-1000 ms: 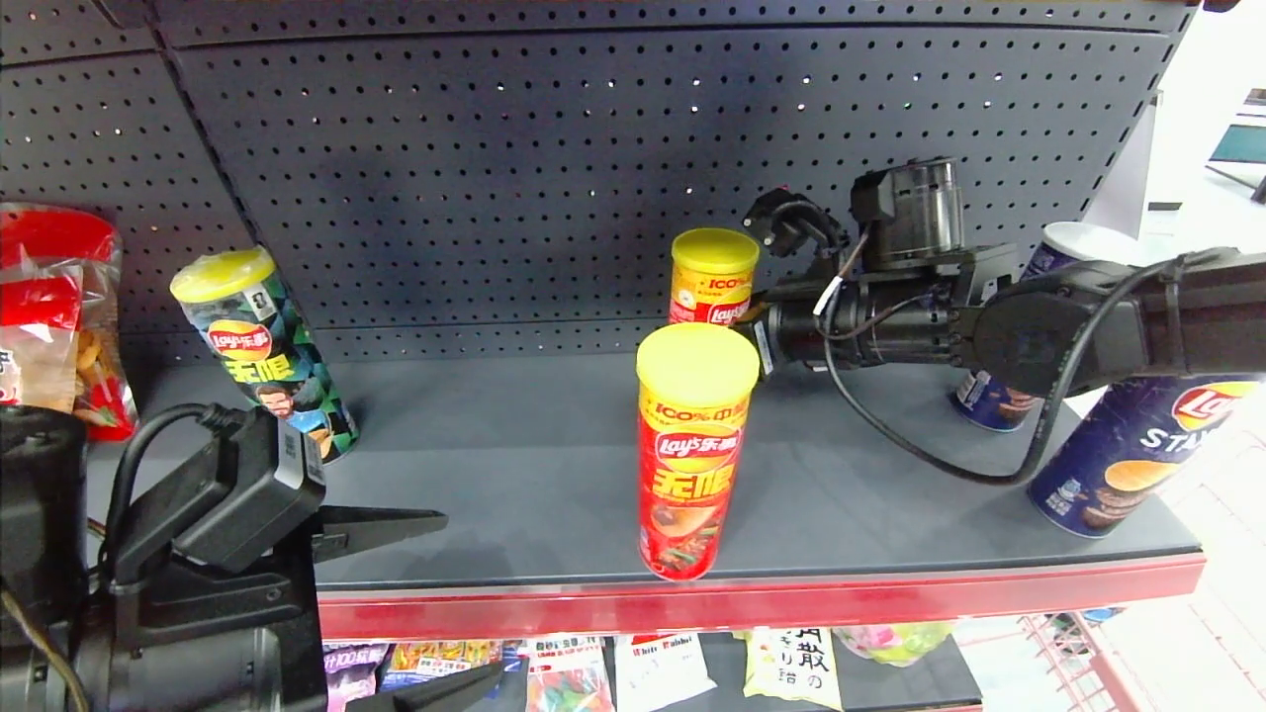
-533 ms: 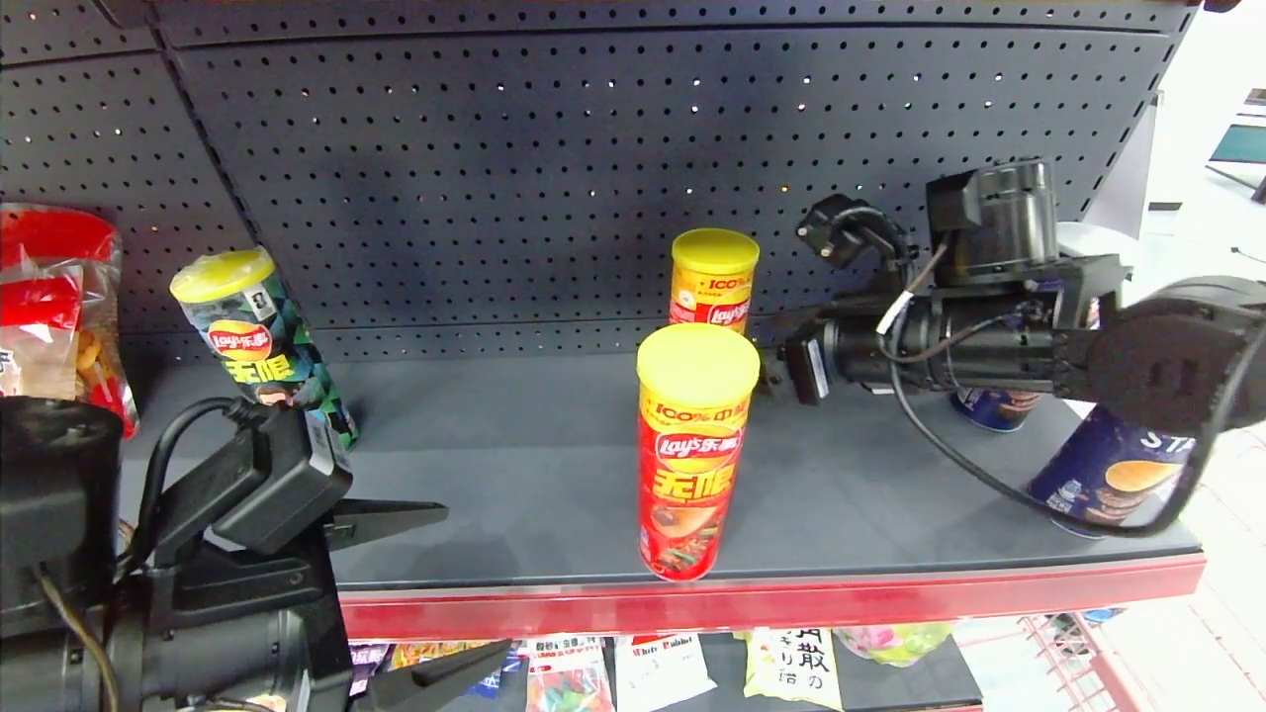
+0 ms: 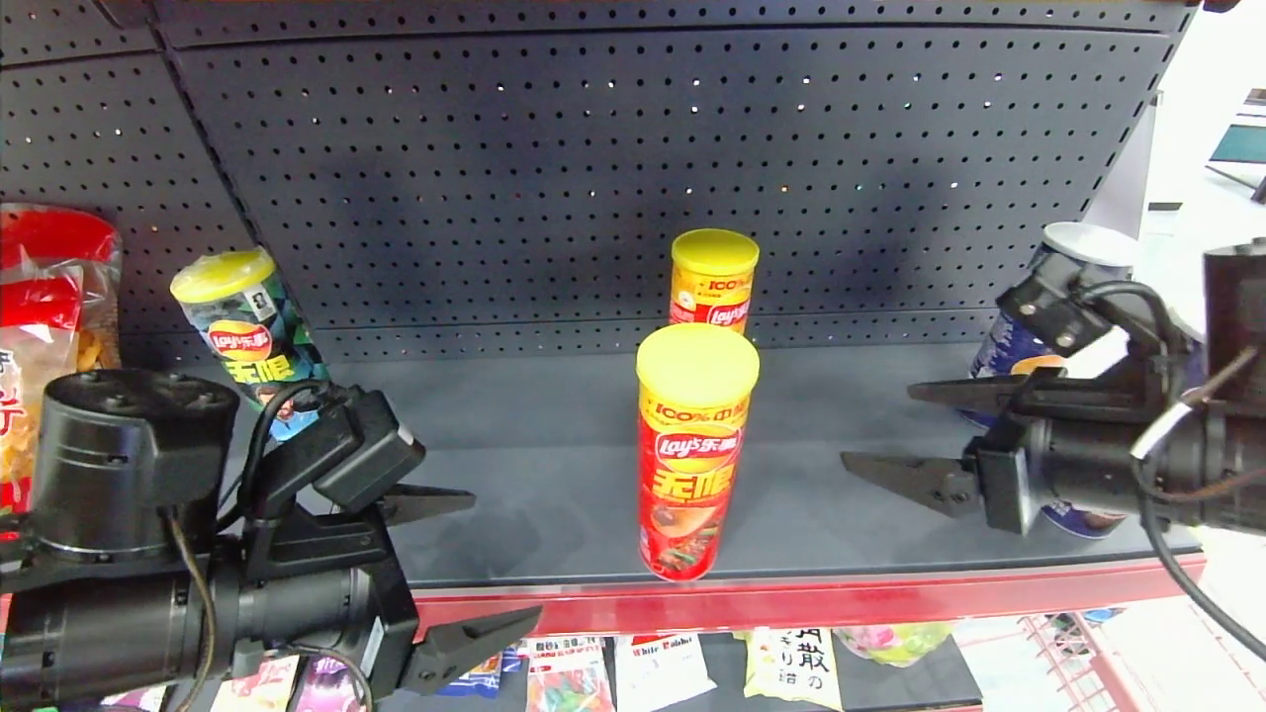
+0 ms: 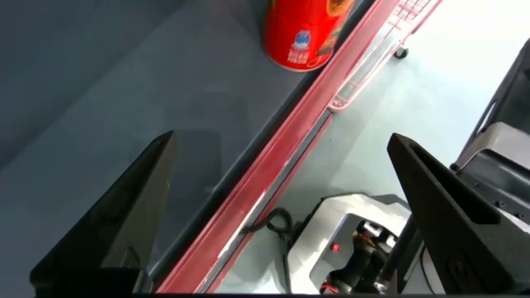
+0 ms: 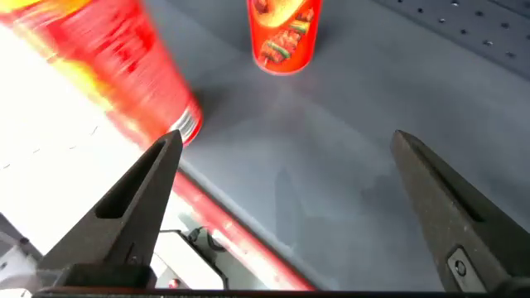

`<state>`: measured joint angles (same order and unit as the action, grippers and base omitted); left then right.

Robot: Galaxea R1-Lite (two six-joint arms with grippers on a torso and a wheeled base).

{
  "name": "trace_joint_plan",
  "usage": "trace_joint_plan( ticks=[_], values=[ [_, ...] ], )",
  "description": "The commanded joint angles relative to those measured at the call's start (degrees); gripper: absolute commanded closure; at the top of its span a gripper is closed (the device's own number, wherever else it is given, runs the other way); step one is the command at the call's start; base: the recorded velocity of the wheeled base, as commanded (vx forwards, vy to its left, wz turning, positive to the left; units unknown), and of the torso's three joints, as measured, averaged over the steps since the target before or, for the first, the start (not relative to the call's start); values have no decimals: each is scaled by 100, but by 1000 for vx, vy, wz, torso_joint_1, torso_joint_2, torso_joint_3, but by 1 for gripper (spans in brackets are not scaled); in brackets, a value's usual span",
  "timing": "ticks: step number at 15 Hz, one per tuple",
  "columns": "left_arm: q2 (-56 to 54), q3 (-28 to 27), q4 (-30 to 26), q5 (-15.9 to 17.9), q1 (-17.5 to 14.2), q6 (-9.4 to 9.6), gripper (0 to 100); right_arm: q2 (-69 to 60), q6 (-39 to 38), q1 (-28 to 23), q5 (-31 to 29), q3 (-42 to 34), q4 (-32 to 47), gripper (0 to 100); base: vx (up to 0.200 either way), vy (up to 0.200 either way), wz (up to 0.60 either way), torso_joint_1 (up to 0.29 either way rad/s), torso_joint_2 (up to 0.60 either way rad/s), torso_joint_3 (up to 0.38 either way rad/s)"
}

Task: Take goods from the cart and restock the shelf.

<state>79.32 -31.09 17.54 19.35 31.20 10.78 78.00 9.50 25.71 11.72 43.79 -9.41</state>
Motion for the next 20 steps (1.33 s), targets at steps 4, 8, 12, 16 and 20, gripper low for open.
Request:
trace_joint_plan(
  ticks=[4, 8, 12, 16, 20],
  values=[
    [461, -108, 12, -54, 1, 109, 0, -2016, -185, 13, 103, -1092, 1, 0, 0, 0, 0, 0, 0, 0],
    [953, -451, 12, -54, 53, 118, 0, -3080, -299, -40, 33, -1575, 71, 0, 0, 0, 0, 0, 0, 0],
    [1446, -873, 12, -54, 80, 118, 0, -3721, -326, -418, -29, -1839, 80, 0, 0, 0, 0, 0, 0, 0],
    [1665, -1049, 12, -115, 71, 126, 0, -3792, -554, -567, -29, -1821, 80, 0, 0, 0, 0, 0, 0, 0],
    [1973, -1330, 12, -212, 71, 241, 0, -3792, -572, -717, -29, -1830, 80, 0, 0, 0, 0, 0, 0, 0]
  ],
)
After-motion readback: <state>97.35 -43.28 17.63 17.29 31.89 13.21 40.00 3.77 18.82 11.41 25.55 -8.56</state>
